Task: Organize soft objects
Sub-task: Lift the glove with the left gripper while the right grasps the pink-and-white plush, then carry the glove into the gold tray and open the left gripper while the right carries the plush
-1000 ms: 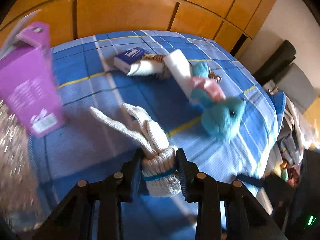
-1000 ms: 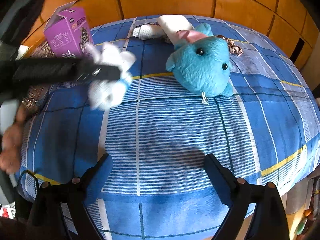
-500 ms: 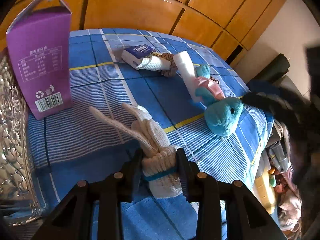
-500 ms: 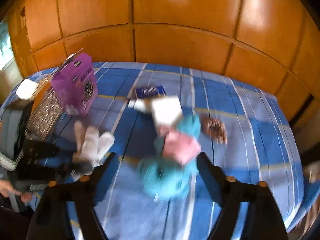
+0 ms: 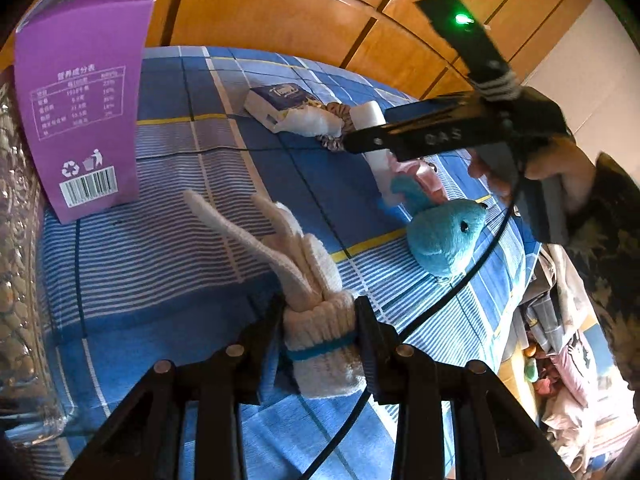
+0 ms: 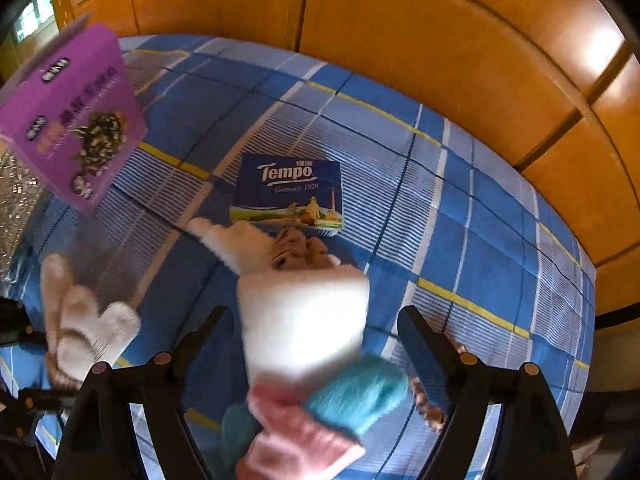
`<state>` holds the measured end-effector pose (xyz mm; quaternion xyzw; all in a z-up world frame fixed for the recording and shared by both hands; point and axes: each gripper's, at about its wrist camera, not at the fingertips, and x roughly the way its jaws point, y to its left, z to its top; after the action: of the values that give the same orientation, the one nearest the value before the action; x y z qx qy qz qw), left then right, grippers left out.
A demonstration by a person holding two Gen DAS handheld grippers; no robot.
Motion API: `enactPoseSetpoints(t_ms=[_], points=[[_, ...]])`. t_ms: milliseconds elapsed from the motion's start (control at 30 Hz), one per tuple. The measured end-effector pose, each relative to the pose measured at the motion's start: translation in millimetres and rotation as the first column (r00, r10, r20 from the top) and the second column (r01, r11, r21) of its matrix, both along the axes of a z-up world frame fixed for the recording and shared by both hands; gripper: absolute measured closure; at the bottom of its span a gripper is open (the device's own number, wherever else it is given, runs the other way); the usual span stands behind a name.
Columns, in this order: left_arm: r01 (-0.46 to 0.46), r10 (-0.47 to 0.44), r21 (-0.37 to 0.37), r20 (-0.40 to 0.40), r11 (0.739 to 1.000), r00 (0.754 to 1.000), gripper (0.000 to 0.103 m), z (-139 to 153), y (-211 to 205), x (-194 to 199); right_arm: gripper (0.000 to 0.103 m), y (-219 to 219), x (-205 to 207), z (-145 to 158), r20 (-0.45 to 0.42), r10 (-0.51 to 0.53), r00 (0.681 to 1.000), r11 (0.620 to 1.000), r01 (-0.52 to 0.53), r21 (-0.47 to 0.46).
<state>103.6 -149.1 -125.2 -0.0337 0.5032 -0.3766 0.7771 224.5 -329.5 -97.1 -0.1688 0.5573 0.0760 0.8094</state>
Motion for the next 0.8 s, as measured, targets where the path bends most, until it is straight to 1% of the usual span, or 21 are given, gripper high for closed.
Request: enactPoseSetpoints(t_ms=[33, 67, 100, 133, 233, 333, 367, 433, 467, 533, 567, 600, 700, 800], points=[[0.0, 0.0, 0.001, 0.002, 1.0, 1.0, 0.067, 0.3, -0.8, -0.3, 0.026, -0.7, 2.5, -1.7, -0.01, -0.004, 1.0, 1.0, 0.004, 0.011], [-0.001, 0.001, 0.0, 0.003, 1.0, 1.0, 0.067, 0.4, -1.0, -0.5, 0.04, -1.1, 2.7, 0.2, -0.003, -0.006, 1.0, 0.999, 0.006, 0.037], [-0.002, 0.002, -0.002, 0.002, 1.0, 1.0, 0.067, 0.1, -0.7, -0.2, 0.048, -0.7, 2.3, 2.8, 0.011, -0.009, 1.0, 0.999, 0.009, 0.051], [-0.003, 0.003, -0.004, 0.002, 1.0, 1.0, 0.067, 0.0, -0.4, -0.5, 0.05, -0.5, -1.0, 8.1, 0.037, -0.019, 0.999, 0.998, 0.017, 0.057], [-0.004, 0.004, 0.001, 0.009, 1.0, 1.0, 0.067, 0.6, -2.3, -0.8, 0.05, -2.1, -14.8, 28.1, 0.11, -0.045, 0.993, 0.996, 0.036, 0.075], [-0.005, 0.005, 0.008, 0.014, 1.0, 1.0, 0.067, 1.0, -3.4, -1.7, 0.05, -11.7, -31.3, 57.1, 0.206, -0.118, 0.971, 0.988, 0.095, 0.118], [-0.008, 0.007, 0.009, 0.011, 1.0, 1.0, 0.067, 1.2, -3.7, -1.2, 0.05, -16.3, -40.7, 70.4, 0.246, -0.151, 0.957, 0.982, 0.117, 0.15], [-0.01, 0.01, 0.016, 0.008, 1.0, 1.0, 0.067, 1.8, -5.2, -0.3, 0.05, -21.7, -50.4, 86.6, 0.283, -0.199, 0.938, 0.968, 0.142, 0.209], [-0.009, 0.009, 0.027, 0.01, 1.0, 1.0, 0.068, 3.1, -7.5, -0.2, 0.05, -26.1, -58.2, 95.4, 0.299, -0.234, 0.925, 0.953, 0.157, 0.259], [-0.004, 0.003, 0.047, 0.019, 0.999, 1.0, 0.07, 6.7, -11.1, -0.7, 0.05, -32.6, -70.4, 108.9, 0.308, -0.281, 0.909, 0.921, 0.166, 0.352], [0.002, -0.004, 0.058, 0.029, 0.998, 1.0, 0.071, 10.7, -14.0, -1.5, 0.05, -34.0, -80.0, 114.8, 0.315, -0.302, 0.9, 0.908, 0.17, 0.383], [0.007, -0.009, 0.059, 0.032, 0.998, 0.999, 0.072, 13.6, -15.5, -1.9, 0.05, -35.9, -90.0, 118.5, 0.32, -0.32, 0.892, 0.896, 0.176, 0.407], [0.009, -0.01, 0.033, 0.047, 0.999, 0.999, 0.072, 26.5, -17.3, -0.7, 0.049, -38.1, -116.9, 125.0, 0.319, -0.346, 0.882, 0.865, 0.168, 0.472], [0.009, -0.01, 0.02, 0.08, 1.0, 0.997, 0.072, 44.6, -22.8, 2.9, 0.049, -42.2, -138.2, 125.1, 0.345, -0.371, 0.862, 0.848, 0.162, 0.505]])
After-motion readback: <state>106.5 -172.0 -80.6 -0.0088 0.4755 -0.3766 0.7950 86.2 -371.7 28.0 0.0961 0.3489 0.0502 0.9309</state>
